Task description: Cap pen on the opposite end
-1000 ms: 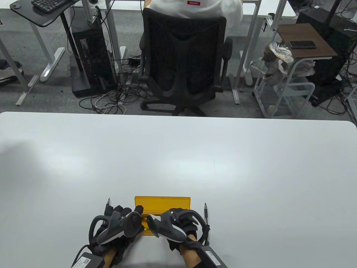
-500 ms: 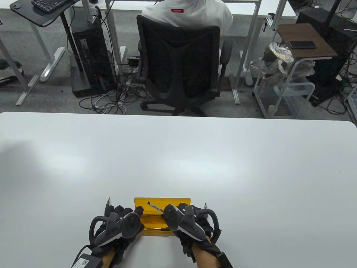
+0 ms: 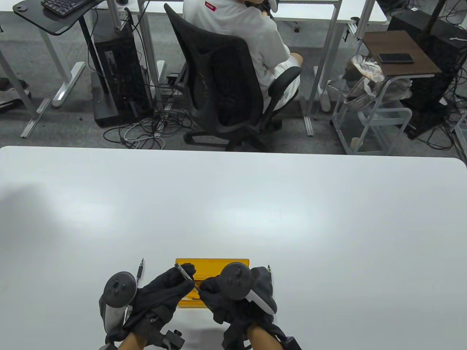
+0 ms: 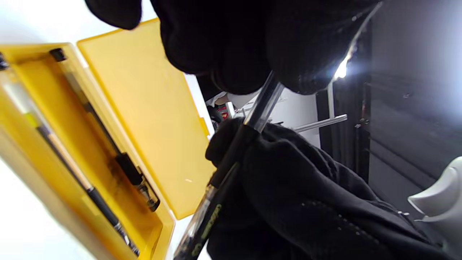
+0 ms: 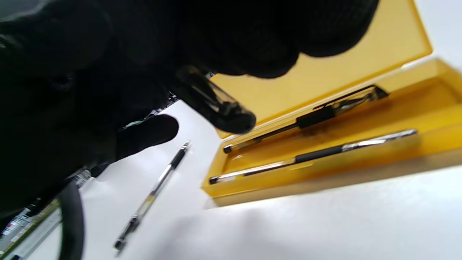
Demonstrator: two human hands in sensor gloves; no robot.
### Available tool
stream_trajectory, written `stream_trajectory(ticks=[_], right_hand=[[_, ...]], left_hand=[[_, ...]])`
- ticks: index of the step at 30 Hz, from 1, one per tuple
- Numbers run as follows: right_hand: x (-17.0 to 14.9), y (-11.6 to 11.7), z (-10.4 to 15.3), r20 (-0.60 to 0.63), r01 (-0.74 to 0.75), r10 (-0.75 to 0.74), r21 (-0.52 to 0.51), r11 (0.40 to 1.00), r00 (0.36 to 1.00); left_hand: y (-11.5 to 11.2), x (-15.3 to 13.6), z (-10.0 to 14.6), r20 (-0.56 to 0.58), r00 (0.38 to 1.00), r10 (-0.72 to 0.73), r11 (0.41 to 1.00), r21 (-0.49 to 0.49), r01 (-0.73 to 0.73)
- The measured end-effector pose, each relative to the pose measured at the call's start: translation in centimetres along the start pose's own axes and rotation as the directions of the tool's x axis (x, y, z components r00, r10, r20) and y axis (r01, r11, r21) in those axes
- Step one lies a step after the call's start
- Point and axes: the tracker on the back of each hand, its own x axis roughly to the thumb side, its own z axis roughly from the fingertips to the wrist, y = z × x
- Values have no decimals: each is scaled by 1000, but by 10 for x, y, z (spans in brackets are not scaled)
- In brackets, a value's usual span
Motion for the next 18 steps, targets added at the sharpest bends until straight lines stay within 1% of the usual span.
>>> stream_trajectory(ticks=[2,3,4,5,7,8,9,10,12,13,15,18], right_hand=[[-2,0,0,3,57,-57,26,998,998],[-5,0,-1,2,104,-104,77,992,995],[-8,1,-2,-13,166,-166,123,978,986],[-11,3,-4,-33,244,-242,183,952,970],[-15,4,-5,-55,329,-326,248,911,944],[-17,3,-4,-53,367,-364,209,907,930],[-17,3,-5,-47,377,-375,191,906,926],[-18,2,-5,-59,374,-370,200,905,927],[-19,4,-6,-69,360,-354,232,903,933],[-18,6,-6,-80,376,-367,213,902,927],[-17,7,-6,-95,353,-341,170,920,935],[-17,6,-6,-100,345,-332,164,924,938]], left_hand=[[2,2,1,38,999,25,1000,6,-26],[3,3,2,47,997,60,998,4,-60],[4,4,3,55,996,77,997,18,-78],[6,4,4,65,994,93,995,27,-95],[8,4,4,72,993,97,995,32,-99],[10,3,5,71,992,109,993,36,-111],[11,2,5,70,990,123,991,44,-126],[13,1,5,67,986,156,986,54,-159],[15,2,5,70,982,176,982,59,-180],[15,2,5,79,984,162,985,48,-166],[15,1,5,77,981,177,983,39,-180],[15,4,4,85,979,184,983,8,-185]])
